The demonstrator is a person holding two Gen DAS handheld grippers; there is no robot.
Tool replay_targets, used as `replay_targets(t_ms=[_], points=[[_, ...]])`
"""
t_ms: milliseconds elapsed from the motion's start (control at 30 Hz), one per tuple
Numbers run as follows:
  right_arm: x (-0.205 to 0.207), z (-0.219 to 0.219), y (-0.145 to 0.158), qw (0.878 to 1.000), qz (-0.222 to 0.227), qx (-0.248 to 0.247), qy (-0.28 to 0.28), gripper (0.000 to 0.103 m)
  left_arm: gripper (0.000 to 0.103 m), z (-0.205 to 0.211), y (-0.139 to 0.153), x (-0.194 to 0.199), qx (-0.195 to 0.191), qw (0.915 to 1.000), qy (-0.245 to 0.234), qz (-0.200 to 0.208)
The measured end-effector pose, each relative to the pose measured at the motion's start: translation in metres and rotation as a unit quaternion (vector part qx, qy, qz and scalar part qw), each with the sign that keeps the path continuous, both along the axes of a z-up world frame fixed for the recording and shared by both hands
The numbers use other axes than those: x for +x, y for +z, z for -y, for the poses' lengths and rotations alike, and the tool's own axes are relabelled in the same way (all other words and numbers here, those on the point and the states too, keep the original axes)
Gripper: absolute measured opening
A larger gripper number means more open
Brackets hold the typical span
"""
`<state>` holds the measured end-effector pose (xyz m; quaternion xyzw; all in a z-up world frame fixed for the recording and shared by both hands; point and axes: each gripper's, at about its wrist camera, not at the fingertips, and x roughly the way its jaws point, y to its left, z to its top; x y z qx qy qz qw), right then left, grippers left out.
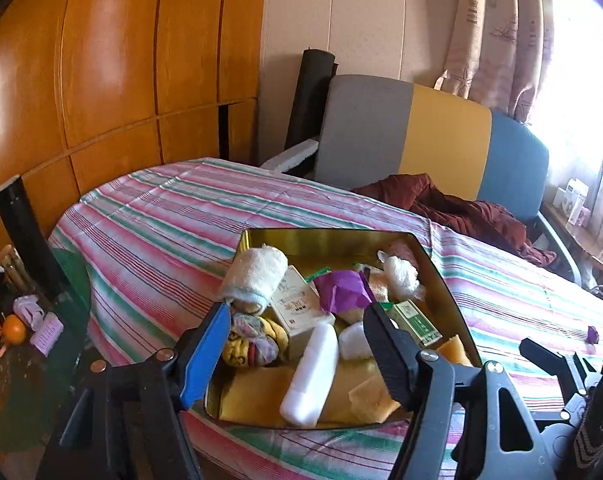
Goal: Organize objects
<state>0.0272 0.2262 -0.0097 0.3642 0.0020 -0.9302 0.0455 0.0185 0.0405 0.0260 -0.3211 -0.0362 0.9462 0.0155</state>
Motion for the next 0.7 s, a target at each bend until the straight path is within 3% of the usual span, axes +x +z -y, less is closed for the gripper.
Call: replay_targets(t_ms=[700], points=[[-0.0024, 0.0047, -0.0042, 1.000, 0.005, 0.010, 0.006, 0.100, 0.070, -0.0018, -0.0049, 0.0025, -0.003, 1.0000, -0.004, 0.000]])
